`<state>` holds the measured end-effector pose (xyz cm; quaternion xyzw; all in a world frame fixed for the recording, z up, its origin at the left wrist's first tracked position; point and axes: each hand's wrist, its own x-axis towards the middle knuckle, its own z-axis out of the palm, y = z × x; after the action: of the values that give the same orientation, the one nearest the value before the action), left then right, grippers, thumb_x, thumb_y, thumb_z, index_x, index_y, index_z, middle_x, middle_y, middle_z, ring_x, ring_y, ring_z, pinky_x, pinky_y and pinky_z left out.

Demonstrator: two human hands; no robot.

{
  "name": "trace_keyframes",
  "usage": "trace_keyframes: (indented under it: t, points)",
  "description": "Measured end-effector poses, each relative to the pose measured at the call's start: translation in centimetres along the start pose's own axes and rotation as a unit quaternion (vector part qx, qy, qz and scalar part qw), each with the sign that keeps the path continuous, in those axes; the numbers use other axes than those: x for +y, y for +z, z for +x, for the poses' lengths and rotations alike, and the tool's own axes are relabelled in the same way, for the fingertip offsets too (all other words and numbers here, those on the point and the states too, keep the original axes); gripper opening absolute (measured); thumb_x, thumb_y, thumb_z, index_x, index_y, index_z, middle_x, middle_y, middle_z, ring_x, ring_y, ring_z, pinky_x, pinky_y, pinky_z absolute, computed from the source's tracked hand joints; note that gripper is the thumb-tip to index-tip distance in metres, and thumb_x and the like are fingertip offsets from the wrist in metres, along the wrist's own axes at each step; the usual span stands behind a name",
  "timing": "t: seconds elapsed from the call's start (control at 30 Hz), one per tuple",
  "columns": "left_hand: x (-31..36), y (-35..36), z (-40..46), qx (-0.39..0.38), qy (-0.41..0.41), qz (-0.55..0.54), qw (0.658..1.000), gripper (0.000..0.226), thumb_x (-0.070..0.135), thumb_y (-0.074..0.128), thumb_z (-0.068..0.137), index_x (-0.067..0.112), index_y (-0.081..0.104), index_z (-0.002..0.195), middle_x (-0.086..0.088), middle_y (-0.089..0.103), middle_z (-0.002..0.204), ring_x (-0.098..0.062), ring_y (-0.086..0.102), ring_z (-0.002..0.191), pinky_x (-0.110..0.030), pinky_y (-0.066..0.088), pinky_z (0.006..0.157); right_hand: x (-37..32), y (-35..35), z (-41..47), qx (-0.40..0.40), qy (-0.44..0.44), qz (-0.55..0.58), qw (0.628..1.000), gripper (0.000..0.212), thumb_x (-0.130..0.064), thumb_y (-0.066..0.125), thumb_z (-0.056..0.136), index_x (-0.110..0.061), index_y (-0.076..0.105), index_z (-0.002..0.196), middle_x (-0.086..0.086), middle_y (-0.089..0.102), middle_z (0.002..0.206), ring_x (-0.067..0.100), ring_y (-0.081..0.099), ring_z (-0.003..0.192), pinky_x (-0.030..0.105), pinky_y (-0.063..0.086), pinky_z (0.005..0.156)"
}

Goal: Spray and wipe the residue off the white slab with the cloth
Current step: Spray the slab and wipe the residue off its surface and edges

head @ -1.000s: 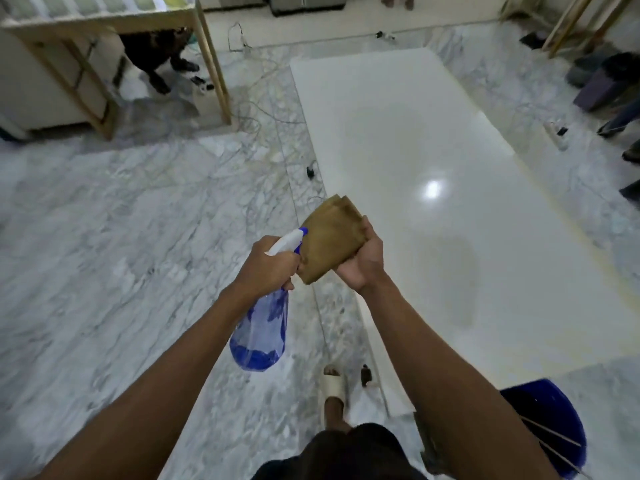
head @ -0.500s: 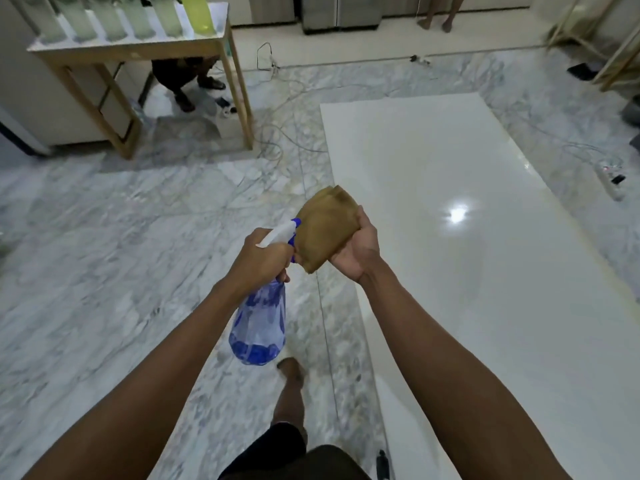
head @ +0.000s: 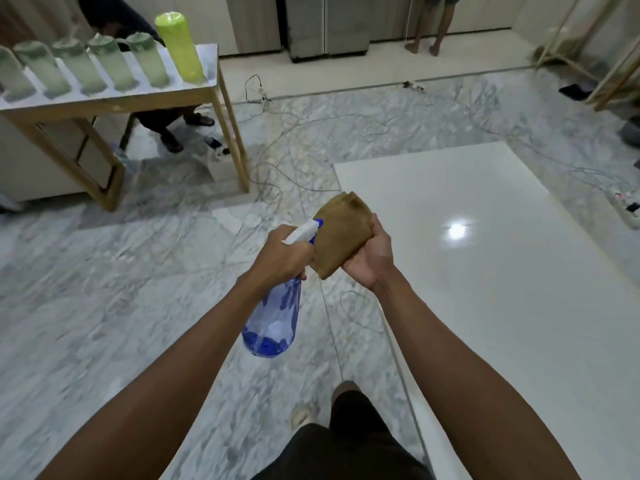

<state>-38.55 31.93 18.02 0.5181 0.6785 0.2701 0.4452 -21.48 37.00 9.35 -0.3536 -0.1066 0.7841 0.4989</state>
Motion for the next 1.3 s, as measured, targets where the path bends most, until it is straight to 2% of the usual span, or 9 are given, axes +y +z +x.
trace_keyframes:
  t: [0.47,0.63,0.77,0.9,1.07,1.1,1.17,1.23,1.3]
  points:
    - [3.5,-3.4,24.7,0.038,-0.076,-0.014,0.996,0.013,0.01,0.059,0.09,-0.001,0.061,0.097,-0.019,0.069,0.078,-0.024,0.059,0.055,-0.032,0.05,0.054,-8.5,5.5,24.3,0.017,0.036,0.018,0.999,0.068,-0.059,0.042,0.098,-0.008,0.053,0.141,0.016,0.061,0.138,0.031,0.059,0.127,0.046,0.051,0.102]
    - [5.0,-4.0,31.8,0.035,-0.05,0.014,0.998,0.017,0.004,0.053,0.086,-0.011,0.061,0.088,-0.025,0.064,0.076,-0.022,0.057,0.047,-0.033,0.048,0.053,-10.6,3.7,30.7,0.074,0.064,-0.074,0.992,0.064,-0.054,0.057,0.093,-0.008,0.058,0.137,0.015,0.064,0.135,0.031,0.061,0.125,0.048,0.047,0.107]
    - [4.8,-4.7,35.9,0.026,-0.063,-0.005,0.998,0.02,0.006,0.052,0.087,-0.01,0.063,0.088,-0.025,0.073,0.088,-0.018,0.059,0.045,-0.029,0.05,0.051,-13.3,1.0,34.6,0.183,0.045,-0.22,0.957,0.063,-0.061,0.044,0.099,-0.01,0.061,0.133,0.012,0.068,0.128,0.028,0.066,0.114,0.044,0.056,0.092]
    - [3.4,-5.1,39.3,0.017,-0.073,-0.012,0.997,0.018,0.003,0.052,0.086,-0.008,0.066,0.09,-0.031,0.07,0.091,-0.022,0.058,0.048,-0.032,0.05,0.053,-15.9,0.4,39.5,0.266,-0.077,-0.557,0.783,0.061,-0.06,0.031,0.102,-0.017,0.055,0.139,0.007,0.062,0.125,0.024,0.058,0.111,0.034,0.043,0.096]
    - [1.9,-4.8,40.9,0.021,-0.077,-0.027,0.996,0.018,0.0,0.051,0.085,-0.008,0.067,0.087,-0.024,0.071,0.084,-0.019,0.056,0.045,-0.029,0.048,0.049,-15.6,-2.5,45.5,0.122,-0.204,-0.794,0.56,0.061,-0.062,0.028,0.101,-0.026,0.051,0.144,0.009,0.068,0.125,0.027,0.063,0.115,0.042,0.048,0.1]
    - [1.3,-4.7,41.2,0.02,-0.083,-0.026,0.996,0.017,0.001,0.051,0.085,-0.006,0.066,0.084,-0.023,0.07,0.08,-0.017,0.055,0.043,-0.026,0.048,0.047,-14.2,-4.1,46.9,0.074,-0.167,-0.837,0.515,0.072,-0.07,0.019,0.098,-0.027,0.041,0.151,0.009,0.06,0.139,0.027,0.056,0.127,0.046,0.041,0.109]
    - [0.0,-4.3,41.7,0.015,-0.096,-0.025,0.995,0.017,0.002,0.051,0.084,-0.004,0.067,0.083,-0.023,0.068,0.078,-0.016,0.056,0.042,-0.025,0.047,0.046,-11.0,-7.0,48.5,0.03,-0.047,-0.91,0.411,0.091,-0.079,0.011,0.09,-0.022,0.011,0.161,0.014,0.017,0.166,0.034,0.014,0.153,0.055,0.001,0.124]
    - [-0.8,-4.1,41.9,0.009,-0.103,-0.026,0.994,0.017,0.002,0.052,0.084,-0.004,0.067,0.086,-0.027,0.071,0.085,-0.017,0.056,0.043,-0.027,0.047,0.048,-9.0,-8.5,48.4,0.043,-0.018,-0.924,0.38,0.096,-0.082,0.014,0.089,-0.02,-0.007,0.16,0.014,-0.014,0.166,0.033,-0.016,0.153,0.052,-0.025,0.114]
    - [-1.3,-4.2,42.1,0.008,-0.107,-0.033,0.994,0.017,0.002,0.052,0.084,-0.005,0.067,0.088,-0.029,0.071,0.091,-0.018,0.056,0.045,-0.027,0.048,0.048,-8.7,-8.1,48.3,0.077,-0.074,-0.916,0.386,0.091,-0.074,0.007,0.091,-0.015,0.006,0.16,0.017,0.0,0.167,0.035,-0.003,0.154,0.057,-0.013,0.12]
